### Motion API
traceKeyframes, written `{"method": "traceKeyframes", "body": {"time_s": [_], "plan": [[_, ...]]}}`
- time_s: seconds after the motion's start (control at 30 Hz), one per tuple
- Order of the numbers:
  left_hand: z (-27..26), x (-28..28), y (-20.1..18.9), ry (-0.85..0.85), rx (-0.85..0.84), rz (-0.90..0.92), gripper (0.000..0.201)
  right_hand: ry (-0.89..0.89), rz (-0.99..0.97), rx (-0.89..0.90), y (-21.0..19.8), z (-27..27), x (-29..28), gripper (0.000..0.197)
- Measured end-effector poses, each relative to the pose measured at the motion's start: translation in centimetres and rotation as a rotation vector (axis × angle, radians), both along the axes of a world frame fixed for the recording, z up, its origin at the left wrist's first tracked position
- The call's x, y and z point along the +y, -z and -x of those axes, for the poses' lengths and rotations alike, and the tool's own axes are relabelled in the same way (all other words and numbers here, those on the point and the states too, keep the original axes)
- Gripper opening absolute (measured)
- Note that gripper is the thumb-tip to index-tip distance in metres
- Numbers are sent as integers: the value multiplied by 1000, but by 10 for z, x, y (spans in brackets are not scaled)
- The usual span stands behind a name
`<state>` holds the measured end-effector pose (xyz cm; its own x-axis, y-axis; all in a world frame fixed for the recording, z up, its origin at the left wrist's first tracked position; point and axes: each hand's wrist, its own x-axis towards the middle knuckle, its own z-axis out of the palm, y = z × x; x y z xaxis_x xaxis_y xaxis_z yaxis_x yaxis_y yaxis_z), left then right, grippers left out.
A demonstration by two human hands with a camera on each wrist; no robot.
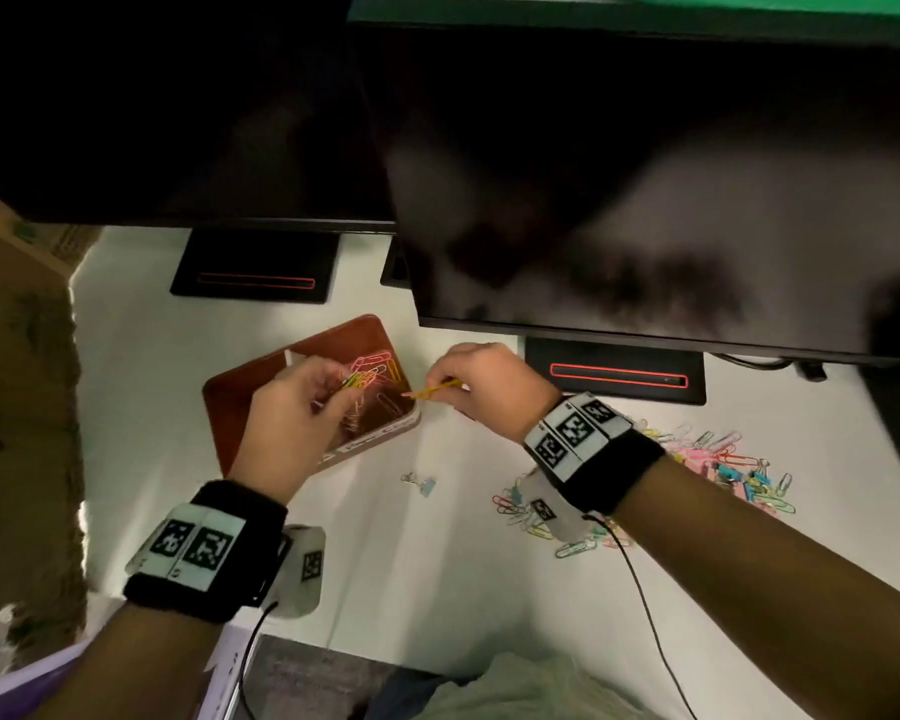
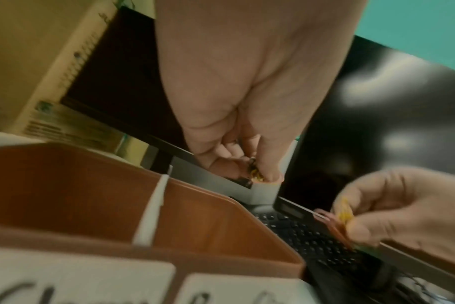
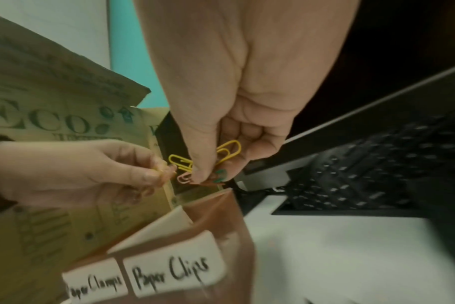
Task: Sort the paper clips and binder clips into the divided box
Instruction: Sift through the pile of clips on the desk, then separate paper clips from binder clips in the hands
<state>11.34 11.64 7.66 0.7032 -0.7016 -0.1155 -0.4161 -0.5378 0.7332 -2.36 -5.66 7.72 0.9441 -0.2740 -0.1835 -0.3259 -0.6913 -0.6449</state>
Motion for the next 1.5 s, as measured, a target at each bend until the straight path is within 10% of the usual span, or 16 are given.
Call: {"method": "traceKeyframes", "body": {"time_s": [0.17, 0.37, 0.53, 0.8, 1.13, 1.5], "plan": [[-8, -6, 8, 35, -81, -118, 33, 37, 52, 90, 8, -57, 25, 30], [35, 16, 23, 341, -163, 50, 26, 52, 72, -137, 21, -4, 16, 20], [59, 21, 78, 558, -94, -270, 42, -106, 148, 319, 52, 68, 8, 30], [66, 7, 99, 517, -157, -304, 13, -107, 194, 445, 77, 93, 28, 30], [67, 0, 90, 377, 4, -269, 47, 80, 80, 302, 70, 86, 3, 18], [66, 16, 120, 370, -88, -306, 15, 123, 24, 203, 58, 111, -3, 14]]}}
